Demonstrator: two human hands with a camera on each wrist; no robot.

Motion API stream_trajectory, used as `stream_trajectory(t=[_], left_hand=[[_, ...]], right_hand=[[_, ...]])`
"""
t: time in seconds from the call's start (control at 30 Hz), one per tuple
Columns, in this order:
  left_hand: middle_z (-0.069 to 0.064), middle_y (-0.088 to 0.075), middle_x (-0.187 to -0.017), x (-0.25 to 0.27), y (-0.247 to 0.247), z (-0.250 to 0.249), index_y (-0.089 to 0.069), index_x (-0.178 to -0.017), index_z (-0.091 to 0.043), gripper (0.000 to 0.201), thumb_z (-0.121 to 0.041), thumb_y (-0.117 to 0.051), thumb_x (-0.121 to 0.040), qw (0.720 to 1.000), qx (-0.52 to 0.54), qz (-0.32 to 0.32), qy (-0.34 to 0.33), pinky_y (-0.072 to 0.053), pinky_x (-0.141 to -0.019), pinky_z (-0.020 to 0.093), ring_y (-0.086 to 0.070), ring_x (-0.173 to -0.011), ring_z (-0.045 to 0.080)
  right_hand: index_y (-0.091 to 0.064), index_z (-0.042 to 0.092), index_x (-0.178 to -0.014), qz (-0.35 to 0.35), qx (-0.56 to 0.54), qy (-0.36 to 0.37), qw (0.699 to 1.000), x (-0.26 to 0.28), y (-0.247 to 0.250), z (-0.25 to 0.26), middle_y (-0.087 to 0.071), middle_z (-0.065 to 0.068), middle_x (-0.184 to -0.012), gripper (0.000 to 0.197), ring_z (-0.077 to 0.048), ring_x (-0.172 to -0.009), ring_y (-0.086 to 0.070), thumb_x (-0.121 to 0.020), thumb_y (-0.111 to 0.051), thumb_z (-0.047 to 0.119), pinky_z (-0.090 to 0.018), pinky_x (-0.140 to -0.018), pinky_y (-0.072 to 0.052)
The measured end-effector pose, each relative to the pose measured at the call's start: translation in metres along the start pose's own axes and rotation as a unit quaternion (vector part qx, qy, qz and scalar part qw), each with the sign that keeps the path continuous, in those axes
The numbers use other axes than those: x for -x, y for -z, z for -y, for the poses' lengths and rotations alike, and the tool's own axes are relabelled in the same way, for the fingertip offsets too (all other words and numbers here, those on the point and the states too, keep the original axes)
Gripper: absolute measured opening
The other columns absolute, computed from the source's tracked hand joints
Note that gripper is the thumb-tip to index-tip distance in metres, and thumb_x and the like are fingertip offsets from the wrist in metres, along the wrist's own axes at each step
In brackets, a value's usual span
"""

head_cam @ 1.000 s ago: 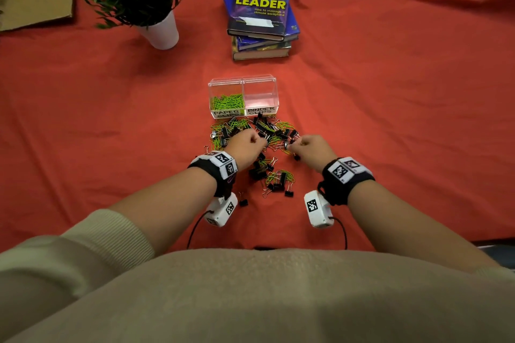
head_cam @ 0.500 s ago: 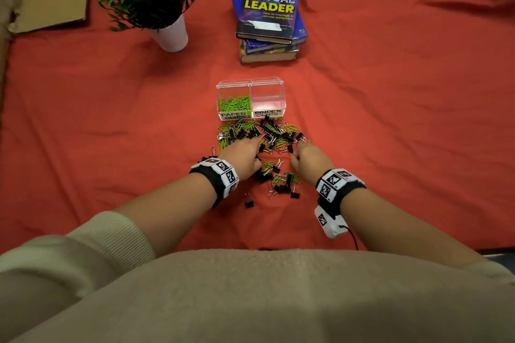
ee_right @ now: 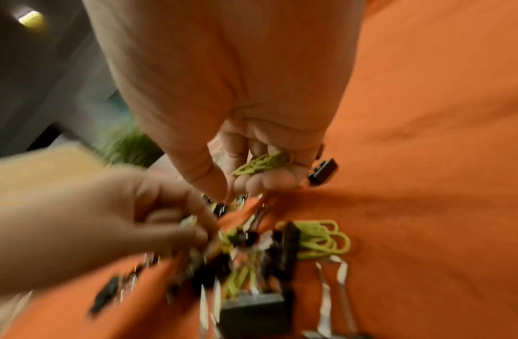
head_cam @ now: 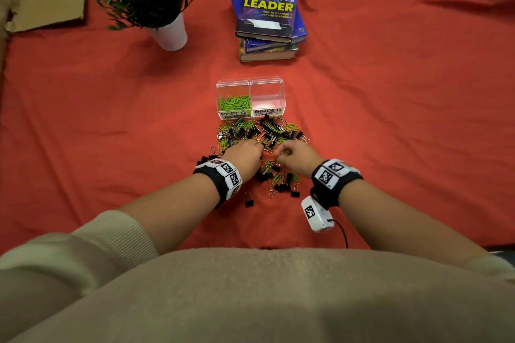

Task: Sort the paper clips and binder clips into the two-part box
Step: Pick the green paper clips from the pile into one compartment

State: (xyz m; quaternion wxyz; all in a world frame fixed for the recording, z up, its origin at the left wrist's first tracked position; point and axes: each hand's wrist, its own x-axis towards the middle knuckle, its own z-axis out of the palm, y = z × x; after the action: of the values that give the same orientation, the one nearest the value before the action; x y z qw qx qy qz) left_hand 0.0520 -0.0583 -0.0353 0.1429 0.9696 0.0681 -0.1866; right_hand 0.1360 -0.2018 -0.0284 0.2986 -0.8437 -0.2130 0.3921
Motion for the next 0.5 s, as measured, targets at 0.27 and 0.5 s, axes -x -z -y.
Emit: stream_trajectory(t=[0.27, 0.5], left_hand=[[0.013, -0.056, -0.115, -0.002, 0.000, 0.002, -0.054, -0.112, -0.005, 0.027, -0.022, -0.054, -0.091, 0.999, -0.004, 0.036, 0.025, -0.046, -0.087, 0.041, -0.054, -0.110, 0.030], [0.009, -0.055, -0.085, 0.005, 0.003, 0.007, -0.049, -0.089, -0.009, 0.009, -0.018, -0.050, -0.090, 0.984, 0.170, 0.018, 0.045, -0.041, -0.068, 0.036, -0.053, -0.078, 0.027]], right_hand=[[-0.058, 0.012, -0.090, 0.001, 0.163, 0.030, 0.986, 0.004, 0.001, -0.017, -0.054, 0.004, -0.077, 0.011, -0.017, -0.070, -0.053, -0.080, -0.061, 0.010, -0.025, -0.057, -0.036], [-0.055, 0.012, -0.100, 0.000, 0.239, 0.062, 0.969, 0.000, -0.006, -0.011, -0.059, -0.007, -0.103, 0.022, -0.025, -0.091, -0.058, -0.082, -0.063, 0.021, -0.036, -0.076, -0.049]])
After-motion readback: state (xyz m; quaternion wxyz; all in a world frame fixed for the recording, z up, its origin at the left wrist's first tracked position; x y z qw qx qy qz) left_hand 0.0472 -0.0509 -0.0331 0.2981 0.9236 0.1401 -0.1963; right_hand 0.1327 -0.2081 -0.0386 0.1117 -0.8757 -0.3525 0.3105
